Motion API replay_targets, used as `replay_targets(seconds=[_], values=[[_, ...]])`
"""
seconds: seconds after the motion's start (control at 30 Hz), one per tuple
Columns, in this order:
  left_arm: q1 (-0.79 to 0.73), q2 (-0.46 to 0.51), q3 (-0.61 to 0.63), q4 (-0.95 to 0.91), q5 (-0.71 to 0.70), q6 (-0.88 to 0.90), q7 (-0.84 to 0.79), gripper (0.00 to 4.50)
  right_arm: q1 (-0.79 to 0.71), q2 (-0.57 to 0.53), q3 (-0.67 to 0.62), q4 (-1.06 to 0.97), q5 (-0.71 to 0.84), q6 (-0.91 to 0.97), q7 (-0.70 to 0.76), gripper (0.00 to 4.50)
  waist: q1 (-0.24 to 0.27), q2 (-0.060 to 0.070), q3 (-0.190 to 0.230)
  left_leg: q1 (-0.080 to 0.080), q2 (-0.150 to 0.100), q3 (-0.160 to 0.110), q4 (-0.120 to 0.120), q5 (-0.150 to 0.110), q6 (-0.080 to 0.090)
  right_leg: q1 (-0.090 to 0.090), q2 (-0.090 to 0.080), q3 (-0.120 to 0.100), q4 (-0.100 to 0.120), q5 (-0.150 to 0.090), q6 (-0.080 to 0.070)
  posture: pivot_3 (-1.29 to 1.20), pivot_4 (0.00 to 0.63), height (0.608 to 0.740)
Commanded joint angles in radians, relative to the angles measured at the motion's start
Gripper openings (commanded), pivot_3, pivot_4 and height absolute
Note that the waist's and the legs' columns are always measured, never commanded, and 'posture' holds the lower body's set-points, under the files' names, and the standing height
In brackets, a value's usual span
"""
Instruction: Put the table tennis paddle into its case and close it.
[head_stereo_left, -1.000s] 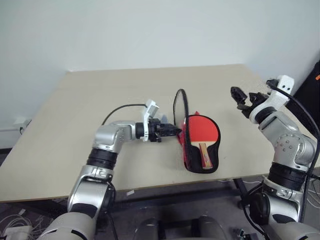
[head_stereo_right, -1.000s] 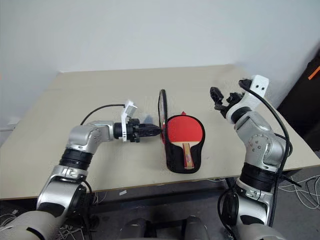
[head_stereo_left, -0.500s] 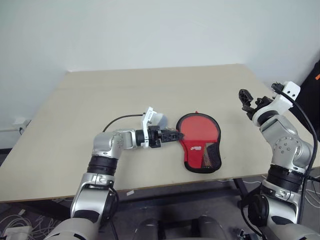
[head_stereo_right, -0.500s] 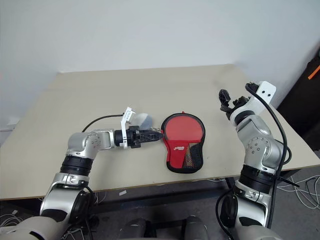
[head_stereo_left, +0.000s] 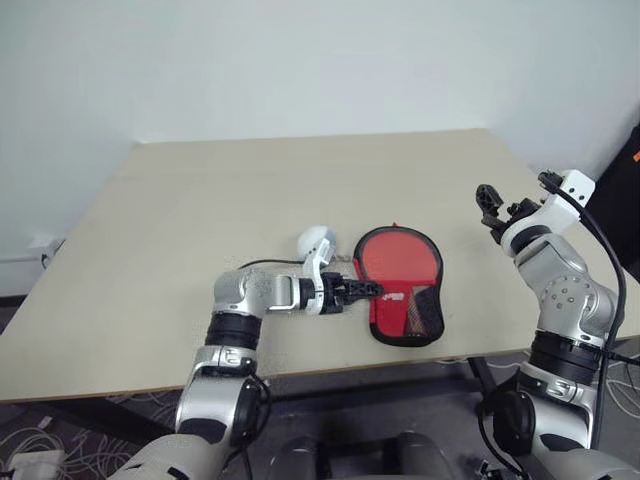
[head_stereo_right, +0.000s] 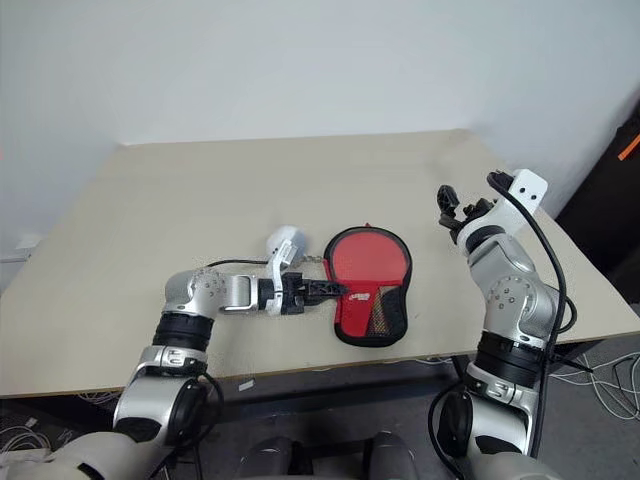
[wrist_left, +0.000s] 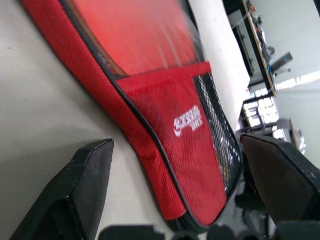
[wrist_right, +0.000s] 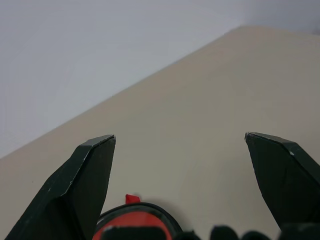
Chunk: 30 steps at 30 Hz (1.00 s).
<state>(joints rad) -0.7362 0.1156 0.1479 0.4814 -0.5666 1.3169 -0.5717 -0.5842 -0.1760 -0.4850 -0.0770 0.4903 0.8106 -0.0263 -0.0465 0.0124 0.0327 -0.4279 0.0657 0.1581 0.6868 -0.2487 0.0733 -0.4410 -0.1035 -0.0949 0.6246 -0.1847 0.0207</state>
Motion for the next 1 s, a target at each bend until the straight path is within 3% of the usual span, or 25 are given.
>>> replay_targets(seconds=[0.03, 0.43, 0.63, 0.8, 1.0], values=[[-0.037, -0.032, 0.068, 0.049, -0.015, 0.021, 0.062, 4.4, -0.01, -0.01, -0.013, -0.016, 0.021, -0.015, -0.015, 4.5, 0.001, 0.0, 0.0, 0.0, 0.0, 0.0, 0.0, 0.0, 0.0, 0.0, 0.0, 0.0, 0.0, 0.0, 0.0, 0.0, 0.0, 0.724], [-0.059, -0.161, 0.138, 0.039, -0.064, 0.107, 0.106, 4.4, -0.001, -0.011, -0.009, -0.008, 0.015, -0.029, -0.041, 4.5, 0.001, 0.0, 0.0, 0.0, -0.001, -0.001, 0.001, 0.0, 0.0, 0.0, 0.0, -0.001, 0.0, 0.0, -0.001, 0.0, 0.0, 0.724], [-0.009, -0.186, 0.07, -0.039, -0.054, 0.163, 0.114, 4.4, -0.002, -0.014, -0.007, 0.0, 0.014, -0.03, -0.047, 4.5, -0.001, 0.0, 0.0, 0.0, -0.001, -0.001, 0.001, 0.0, 0.0, 0.0, 0.0, 0.0, 0.0, 0.0, -0.001, 0.0, 0.0, 0.724], [-0.009, -0.188, 0.106, -0.033, -0.049, 0.139, 0.141, 4.4, -0.003, -0.014, -0.013, 0.008, 0.014, -0.035, -0.055, 4.5, 0.0, 0.0, 0.0, 0.0, -0.001, -0.001, 0.001, 0.0, 0.0, 0.0, 0.0, 0.0, 0.0, 0.0, -0.001, 0.0, 0.0, 0.724], [-0.021, -0.194, 0.158, -0.005, -0.057, 0.103, 0.17, 2.52, -0.005, -0.016, -0.014, 0.016, 0.01, -0.039, -0.065, 4.5, 0.0, 0.0, 0.0, 0.0, 0.0, -0.001, 0.001, 0.0, 0.0, 0.0, 0.0, 0.0, 0.0, 0.001, -0.001, 0.0, 0.0, 0.724]])
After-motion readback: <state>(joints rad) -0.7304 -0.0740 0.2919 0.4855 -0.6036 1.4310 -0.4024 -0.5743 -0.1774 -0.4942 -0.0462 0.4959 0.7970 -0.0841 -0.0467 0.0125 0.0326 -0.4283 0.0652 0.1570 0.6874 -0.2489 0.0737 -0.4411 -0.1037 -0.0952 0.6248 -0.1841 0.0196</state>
